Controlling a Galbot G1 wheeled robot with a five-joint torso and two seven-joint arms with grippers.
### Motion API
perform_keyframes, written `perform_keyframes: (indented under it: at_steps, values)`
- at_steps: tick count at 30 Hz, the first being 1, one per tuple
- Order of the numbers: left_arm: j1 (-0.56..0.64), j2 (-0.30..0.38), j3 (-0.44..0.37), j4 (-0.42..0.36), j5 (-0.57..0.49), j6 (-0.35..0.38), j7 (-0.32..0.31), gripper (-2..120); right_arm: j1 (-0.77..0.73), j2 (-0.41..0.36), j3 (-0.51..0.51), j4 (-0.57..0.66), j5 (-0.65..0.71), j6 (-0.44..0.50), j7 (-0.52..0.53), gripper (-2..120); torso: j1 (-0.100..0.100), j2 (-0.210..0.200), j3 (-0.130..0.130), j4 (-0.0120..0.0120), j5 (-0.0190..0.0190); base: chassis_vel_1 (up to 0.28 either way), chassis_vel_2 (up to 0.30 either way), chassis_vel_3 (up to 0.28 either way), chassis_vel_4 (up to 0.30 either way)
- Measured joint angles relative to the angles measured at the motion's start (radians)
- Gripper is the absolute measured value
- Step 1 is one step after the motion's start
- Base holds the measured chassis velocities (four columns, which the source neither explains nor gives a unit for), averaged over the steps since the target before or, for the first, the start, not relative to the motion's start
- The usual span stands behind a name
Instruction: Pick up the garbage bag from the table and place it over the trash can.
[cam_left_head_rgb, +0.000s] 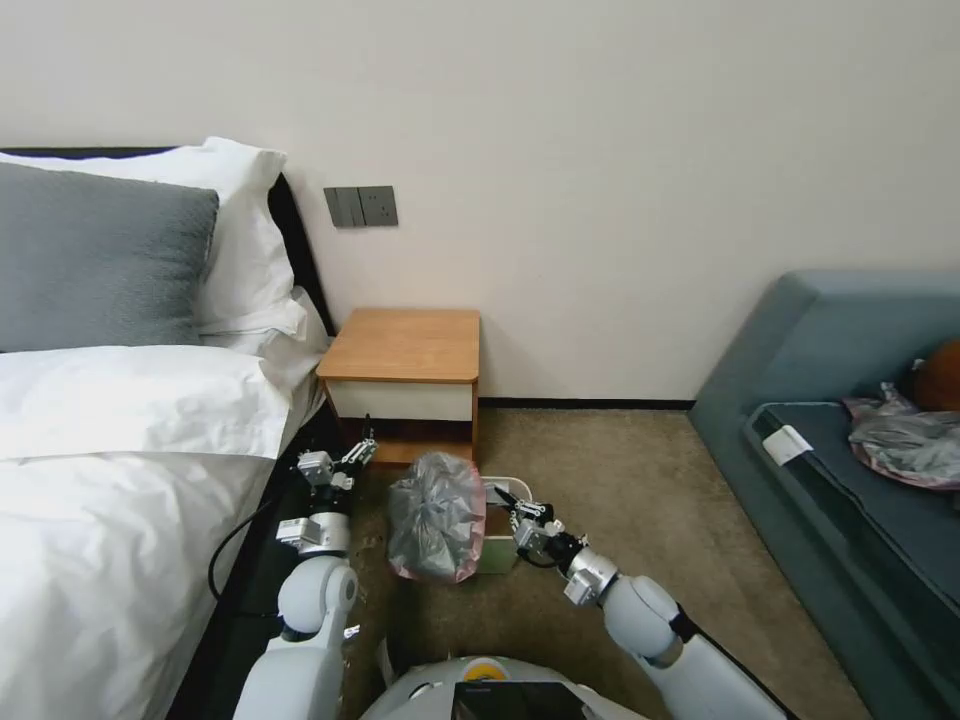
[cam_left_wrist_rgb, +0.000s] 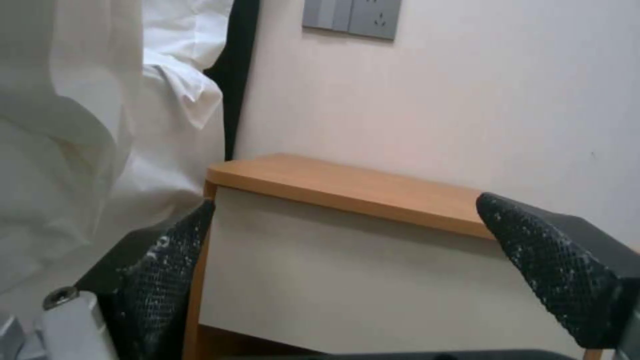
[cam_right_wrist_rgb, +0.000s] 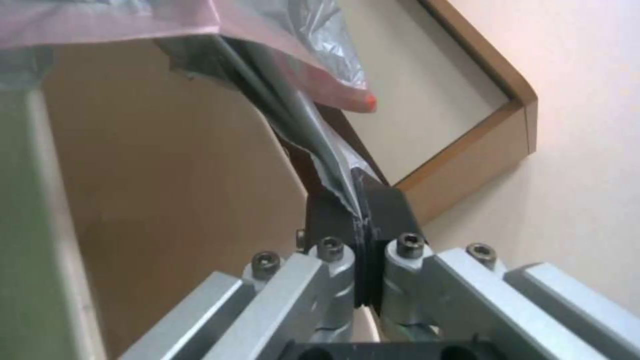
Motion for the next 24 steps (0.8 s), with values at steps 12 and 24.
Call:
perform_keyframes:
  at_steps: [12,24]
  values:
    - [-0.004,0.006,0.008,0.003,0.005,0.0,0.001,100,-0.045,-0.042,0.029,0.04,0.111,-0.028,0.009,8,0.0,0.0,0.0,0.0,0.0001,0.0,0.0,0.0,0.0]
    - [-0.007,0.002,0.035,0.015,0.015,-0.003,0.003,100,-0.111,-0.184,0.164,0.12,0.346,-0.098,-0.103,57,0.0,0.0,0.0,-0.0001,0.0002,0.0,0.0,0.0,0.0]
